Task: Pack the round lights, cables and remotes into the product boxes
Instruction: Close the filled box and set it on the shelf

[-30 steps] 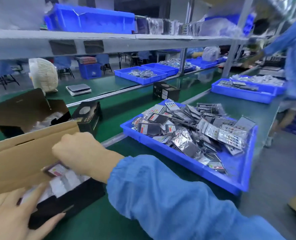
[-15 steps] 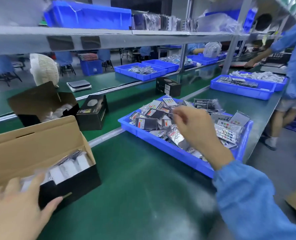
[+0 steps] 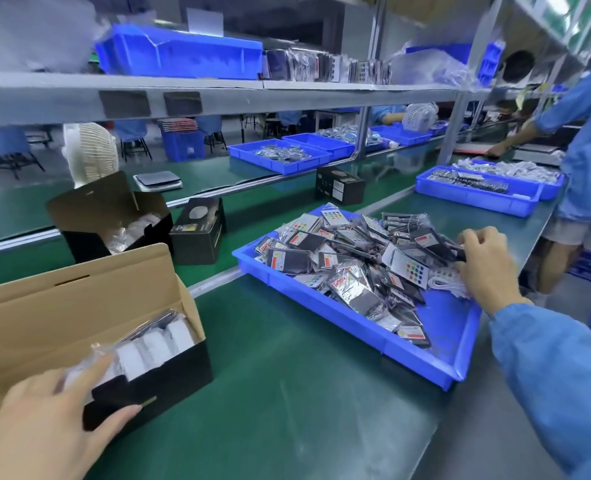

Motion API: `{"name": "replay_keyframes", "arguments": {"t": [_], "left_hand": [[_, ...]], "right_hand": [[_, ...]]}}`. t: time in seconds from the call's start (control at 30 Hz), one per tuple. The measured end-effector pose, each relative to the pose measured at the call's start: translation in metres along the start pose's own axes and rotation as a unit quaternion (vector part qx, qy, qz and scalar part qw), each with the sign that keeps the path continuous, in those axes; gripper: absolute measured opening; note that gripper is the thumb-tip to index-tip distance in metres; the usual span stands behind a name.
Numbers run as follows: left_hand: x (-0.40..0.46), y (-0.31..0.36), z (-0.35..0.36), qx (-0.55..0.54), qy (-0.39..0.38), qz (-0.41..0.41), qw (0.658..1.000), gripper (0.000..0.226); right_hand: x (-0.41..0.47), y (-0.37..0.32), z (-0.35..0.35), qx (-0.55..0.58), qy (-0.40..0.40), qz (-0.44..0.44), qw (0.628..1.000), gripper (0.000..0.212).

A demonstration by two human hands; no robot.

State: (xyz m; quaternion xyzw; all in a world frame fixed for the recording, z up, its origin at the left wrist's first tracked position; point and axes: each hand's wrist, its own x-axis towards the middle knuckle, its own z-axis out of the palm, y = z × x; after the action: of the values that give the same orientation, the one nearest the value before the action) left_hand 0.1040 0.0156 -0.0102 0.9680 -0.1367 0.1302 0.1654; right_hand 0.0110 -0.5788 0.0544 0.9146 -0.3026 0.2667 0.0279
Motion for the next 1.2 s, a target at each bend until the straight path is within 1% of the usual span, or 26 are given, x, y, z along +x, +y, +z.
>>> {"name": "replay_keyframes", "arguments": {"t": [0.03,0.07,0.1,0.13,0.17,0.2,0.23,0.3,0.4,0.47,0.57,0.7,0.77,0.8,0.83,0.87,0.9,0.93,1.0,1.07,1.1,1.13,1.17,1.2], "left_hand": [[-0.003,0.013,-0.007,-0.011,-0.006,0.001,1.0,0.093],[-0.005,0.023,-0.012,-0.018,-0.018,0.008,1.0,0.093],[-0.005,0.03,-0.016,-0.011,-0.014,0.018,1.0,0.092],[-0.006,0.035,-0.019,-0.001,0.0,0.026,1.0,0.091],[-0.006,0.037,-0.019,0.008,0.025,0.031,0.999,0.092],[-0.006,0.04,-0.019,0.009,0.031,0.034,0.999,0.097],[-0.006,0.041,-0.018,0.008,0.036,0.037,0.999,0.103],[-0.008,0.041,-0.018,0.012,0.032,0.047,0.998,0.11],[-0.009,0.039,-0.017,0.009,0.037,0.047,0.998,0.112],[-0.009,0.04,-0.017,0.016,0.043,0.05,0.998,0.111],[-0.008,0.045,-0.018,0.024,0.055,0.063,0.996,0.111],[-0.011,0.047,-0.017,0.037,0.085,0.074,0.993,0.108],[-0.013,0.049,-0.017,0.069,0.079,0.07,0.992,0.104],[-0.014,0.053,-0.02,0.084,0.059,0.06,0.993,0.1],[-0.016,0.057,-0.025,0.099,0.041,0.05,0.993,0.091],[-0.016,0.061,-0.03,0.111,0.028,0.036,0.993,0.076],[-0.017,0.064,-0.032,0.123,0.037,0.032,0.991,0.063],[-0.018,0.066,-0.033,0.126,0.034,0.028,0.991,0.063],[-0.018,0.071,-0.034,0.119,0.025,0.028,0.992,0.075],[-0.018,0.078,-0.036,0.118,0.034,0.038,0.992,0.075],[-0.018,0.081,-0.036,0.12,0.038,0.043,0.991,0.075],[-0.017,0.084,-0.037,0.123,0.038,0.043,0.991,0.076],[-0.018,0.086,-0.036,0.132,0.044,0.045,0.989,0.076],[-0.018,0.087,-0.036,0.136,0.047,0.048,0.988,0.076]], "right_hand": [[-0.004,0.002,0.002,-0.04,0.032,-0.021,0.998,0.024],[-0.006,0.003,0.002,-0.075,0.046,-0.048,0.995,0.017],[-0.007,0.003,0.002,-0.109,0.052,-0.07,0.99,0.012],[-0.009,-0.001,0.003,-0.149,0.035,-0.093,0.984,0.01],[-0.011,-0.009,0.005,-0.208,-0.005,-0.1,0.973,0.012],[-0.012,-0.016,0.006,-0.265,-0.057,-0.103,0.957,0.018],[-0.01,-0.022,0.007,-0.294,-0.087,-0.107,0.946,0.022],[-0.01,-0.03,0.01,-0.291,-0.142,-0.097,0.941,0.027],[-0.014,-0.031,0.028,-0.249,-0.174,-0.078,0.949,0.049],[-0.015,-0.024,0.032,-0.224,-0.21,-0.074,0.949,0.049],[-0.002,-0.019,0.028,-0.205,-0.215,-0.075,0.952,0.042],[0.008,-0.021,0.018,-0.196,-0.25,-0.117,0.941,0.05],[0.009,-0.021,0.013,-0.147,-0.247,-0.12,0.95,0.052],[0.009,-0.02,0.009,-0.115,-0.241,-0.115,0.957,0.054],[0.009,-0.022,0.003,-0.092,-0.232,-0.109,0.962,0.056],[0.009,-0.025,-0.007,-0.081,-0.219,-0.101,0.967,0.057],[0.011,-0.029,-0.019,-0.077,-0.201,-0.087,0.973,0.057],[0.013,-0.036,-0.033,-0.067,-0.181,-0.076,0.978,0.054],[0.019,-0.064,-0.062,-0.03,-0.128,-0.083,0.988,0.043],[0.012,-0.116,-0.092,0.022,-0.052,-0.149,0.987,0.04],[0.001,-0.152,-0.107,0.081,-0.015,-0.206,0.975,0.037],[-0.015,-0.192,-0.12,0.16,0.01,-0.274,0.948,0.032],[-0.035,-0.234,-0.13,0.254,0.002,-0.337,0.907,0.025],[-0.057,-0.273,-0.135,0.35,-0.039,-0.379,0.856,0.019]]}}
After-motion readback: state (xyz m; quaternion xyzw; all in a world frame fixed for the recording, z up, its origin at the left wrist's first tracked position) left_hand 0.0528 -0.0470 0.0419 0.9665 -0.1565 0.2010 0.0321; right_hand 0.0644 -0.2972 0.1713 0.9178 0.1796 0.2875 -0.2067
